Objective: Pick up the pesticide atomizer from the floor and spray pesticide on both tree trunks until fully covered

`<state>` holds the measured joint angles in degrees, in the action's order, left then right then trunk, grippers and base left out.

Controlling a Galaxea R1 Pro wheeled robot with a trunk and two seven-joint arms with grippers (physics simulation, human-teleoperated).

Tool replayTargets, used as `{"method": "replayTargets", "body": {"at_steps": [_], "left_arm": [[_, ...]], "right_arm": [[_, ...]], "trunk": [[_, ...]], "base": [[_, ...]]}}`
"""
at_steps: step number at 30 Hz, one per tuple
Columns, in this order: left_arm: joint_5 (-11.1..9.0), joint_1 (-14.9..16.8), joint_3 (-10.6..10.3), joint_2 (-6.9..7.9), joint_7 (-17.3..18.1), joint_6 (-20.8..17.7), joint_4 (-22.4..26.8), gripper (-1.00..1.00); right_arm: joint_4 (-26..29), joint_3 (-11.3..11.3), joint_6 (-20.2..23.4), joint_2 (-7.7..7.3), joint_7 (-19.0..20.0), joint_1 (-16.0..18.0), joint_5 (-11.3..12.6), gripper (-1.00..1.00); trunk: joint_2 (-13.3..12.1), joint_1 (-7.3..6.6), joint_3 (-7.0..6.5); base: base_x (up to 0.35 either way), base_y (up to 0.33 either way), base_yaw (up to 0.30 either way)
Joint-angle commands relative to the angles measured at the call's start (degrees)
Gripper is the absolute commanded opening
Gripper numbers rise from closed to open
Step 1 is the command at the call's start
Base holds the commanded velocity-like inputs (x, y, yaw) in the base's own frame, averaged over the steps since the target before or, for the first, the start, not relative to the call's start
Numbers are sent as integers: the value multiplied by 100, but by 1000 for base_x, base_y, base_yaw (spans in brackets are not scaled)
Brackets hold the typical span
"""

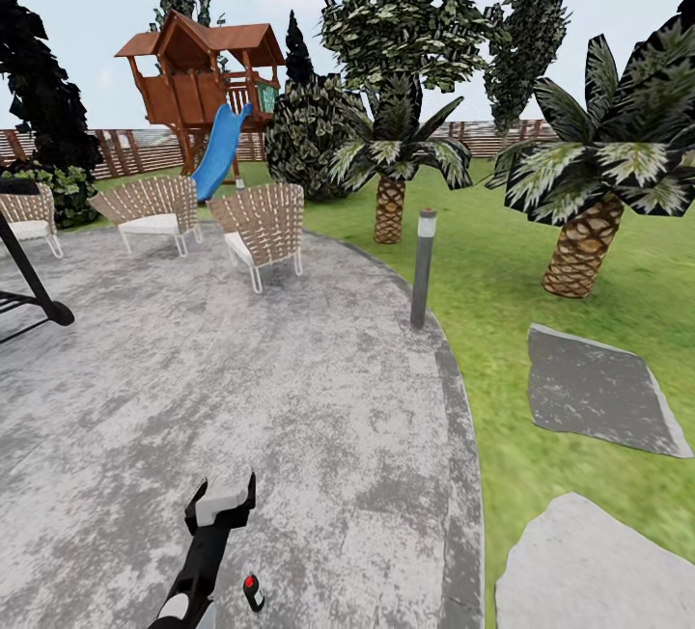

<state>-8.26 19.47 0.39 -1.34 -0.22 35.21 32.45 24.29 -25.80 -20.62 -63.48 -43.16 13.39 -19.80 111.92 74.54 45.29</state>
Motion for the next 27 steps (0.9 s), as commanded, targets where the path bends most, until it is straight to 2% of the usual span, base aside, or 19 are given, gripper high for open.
{"method": "replayTargets", "body": {"at_steps": [1, 3, 6, 27], "left_arm": [[-12, 4, 0, -7, -5, 15, -35, 100], [-9, 4, -7, -17, -8, 14, -96, 100], [-4, 4, -10, -21, -6, 16, -109, 100], [0, 4, -12, -24, 5, 27, -137, 100]], "right_arm": [[-11, -28, -31, 2, 1, 15, -126, 100], [-12, -33, -31, 2, -4, 16, -367, 100], [-12, -32, -31, 2, -7, 17, -471, 100], [-20, -40, -39, 5, -8, 15, -541, 100]], "trunk": [[44, 22, 23], [124, 66, 59], [244, 132, 113], [1087, 593, 490]], "base": [[0, 0, 0], [0, 0, 0], [0, 0, 0], [0, 0, 0]]}}
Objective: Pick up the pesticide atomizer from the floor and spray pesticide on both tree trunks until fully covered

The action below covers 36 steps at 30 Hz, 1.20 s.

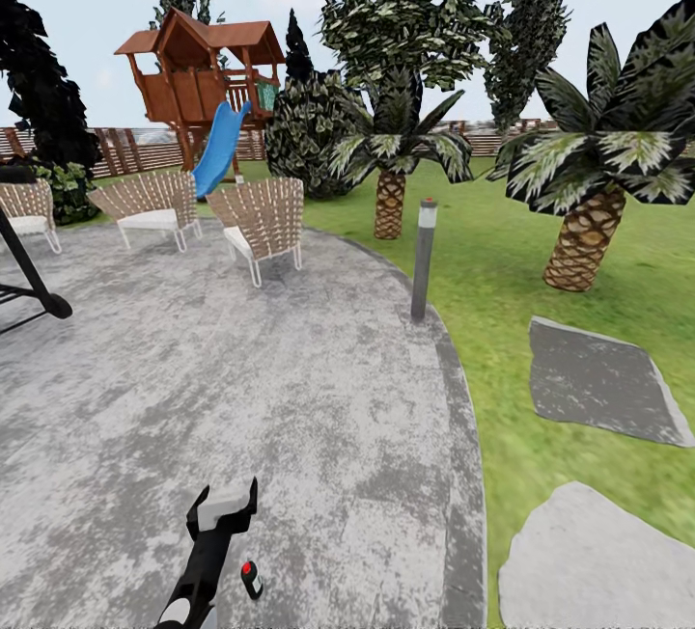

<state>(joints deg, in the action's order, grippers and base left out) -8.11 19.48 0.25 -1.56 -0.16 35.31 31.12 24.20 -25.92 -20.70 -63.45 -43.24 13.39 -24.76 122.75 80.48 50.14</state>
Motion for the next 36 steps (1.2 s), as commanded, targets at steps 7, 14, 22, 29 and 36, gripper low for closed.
{"method": "replayTargets", "body": {"at_steps": [7, 14, 22, 29, 36], "left_arm": [[-21, 3, 2, -1, 6, 19, 6, 100], [-21, 3, 2, 5, 5, 15, 16, 100], [-23, 3, 2, 7, 3, 11, 8, 100], [-24, 3, 2, 7, 4, 11, 3, 100], [-24, 3, 2, 7, 6, 11, 6, 100]], "right_arm": [[-11, -27, -38, 8, 0, 16, -45, 100], [-4, -27, -43, 20, 0, 16, -43, 100], [-4, -25, -48, 49, 0, 15, -65, 100], [-9, -22, -41, 52, 7, 15, -72, 100], [-11, -24, -40, 52, 8, 15, -73, 100]], "trunk": [[284, 153, 131], [565, 307, 257], [886, 483, 400], [1167, 637, 526], [1447, 790, 652]], "base": [[0, 0, 0], [0, 0, 0], [0, 0, 0], [0, 0, 0], [0, 0, 0]]}}
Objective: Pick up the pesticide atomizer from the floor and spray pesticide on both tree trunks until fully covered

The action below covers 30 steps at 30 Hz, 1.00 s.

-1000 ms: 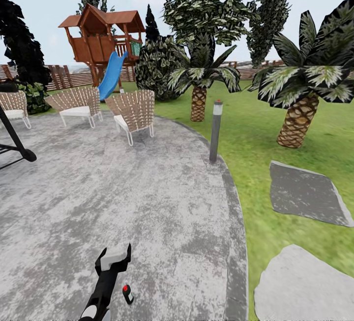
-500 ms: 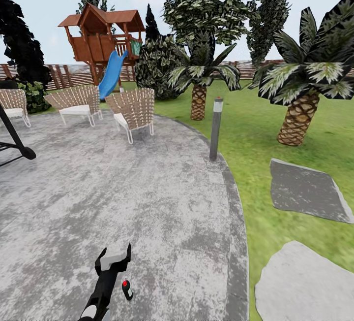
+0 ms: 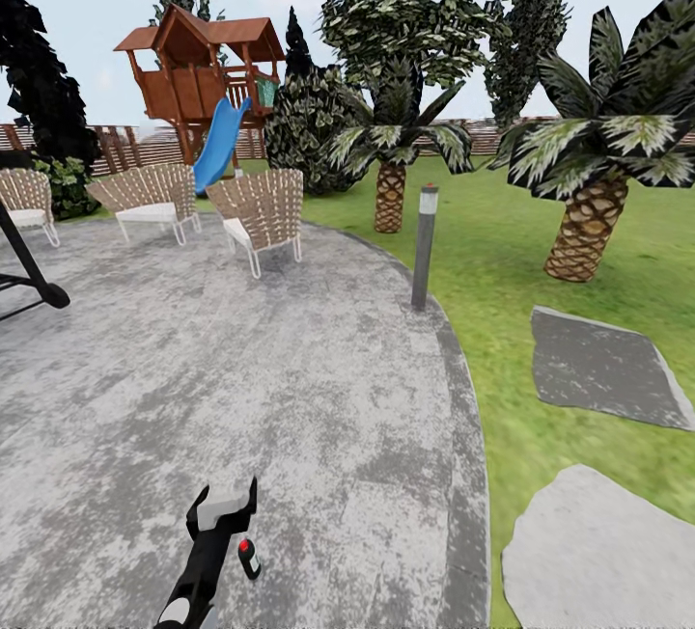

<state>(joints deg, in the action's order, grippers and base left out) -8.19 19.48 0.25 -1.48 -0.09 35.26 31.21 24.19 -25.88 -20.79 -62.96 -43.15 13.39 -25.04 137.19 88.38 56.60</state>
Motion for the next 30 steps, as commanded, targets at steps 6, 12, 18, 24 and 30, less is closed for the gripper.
{"method": "replayTargets", "body": {"at_steps": [6, 12, 18, 24, 30], "left_arm": [[-16, 3, 2, -2, -2, 16, 1, 100], [-10, 3, 2, -2, 0, 16, -7, 100], [-9, 3, 8, 4, 0, 16, -9, 100], [-7, 3, 10, 3, 0, 16, -38, 100], [-7, 3, 10, 5, 0, 16, -49, 100]], "right_arm": [[-44, -30, -30, 3, 0, 15, -45, 100], [-110, -31, -38, 3, -1, 15, -45, 100], [-120, -30, -39, 3, -1, 16, -45, 100], [-131, -26, -39, 3, 0, 17, -45, 100], [-133, -23, -39, 3, 0, 16, -45, 100]], "trunk": [[244, 131, 113], [485, 263, 221], [609, 337, 341], [617, 352, 474], [625, 368, 607]], "base": [[0, 0, 0], [0, 0, 0], [0, 0, 0], [0, 0, 0], [0, 0, 0]]}}
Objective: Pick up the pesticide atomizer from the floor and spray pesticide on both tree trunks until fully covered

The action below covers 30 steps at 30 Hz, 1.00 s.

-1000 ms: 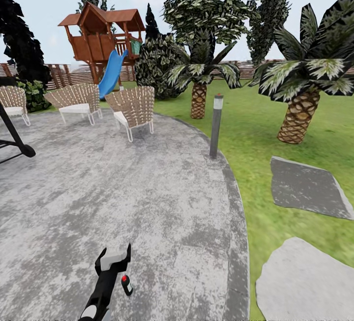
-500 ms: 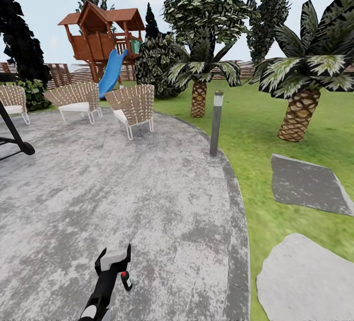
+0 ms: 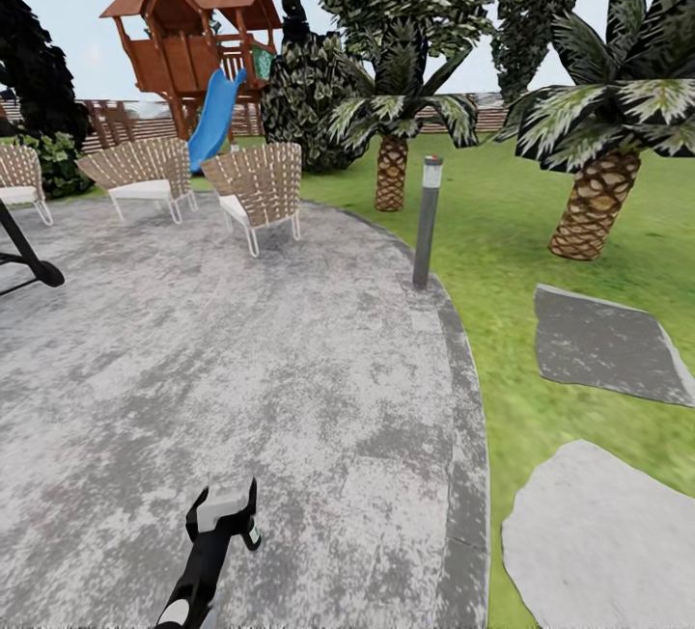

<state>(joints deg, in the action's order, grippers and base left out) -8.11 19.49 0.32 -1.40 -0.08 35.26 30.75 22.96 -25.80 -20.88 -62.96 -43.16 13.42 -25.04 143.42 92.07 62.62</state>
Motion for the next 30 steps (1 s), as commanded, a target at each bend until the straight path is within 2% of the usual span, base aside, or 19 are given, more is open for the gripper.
{"method": "replayTargets", "body": {"at_steps": [1, 30], "left_arm": [[-15, 3, 1, -3, -1, 16, -4, 100], [-15, 3, 0, 0, -1, 11, -4, 100]], "right_arm": [[-10, -31, -31, 3, 1, 13, -45, 100], [-11, -38, -31, 3, 1, 13, -45, 100]], "trunk": [[4, 1, 27], [42, 76, 670]], "base": [[0, 0, 0], [0, 0, 0]]}}
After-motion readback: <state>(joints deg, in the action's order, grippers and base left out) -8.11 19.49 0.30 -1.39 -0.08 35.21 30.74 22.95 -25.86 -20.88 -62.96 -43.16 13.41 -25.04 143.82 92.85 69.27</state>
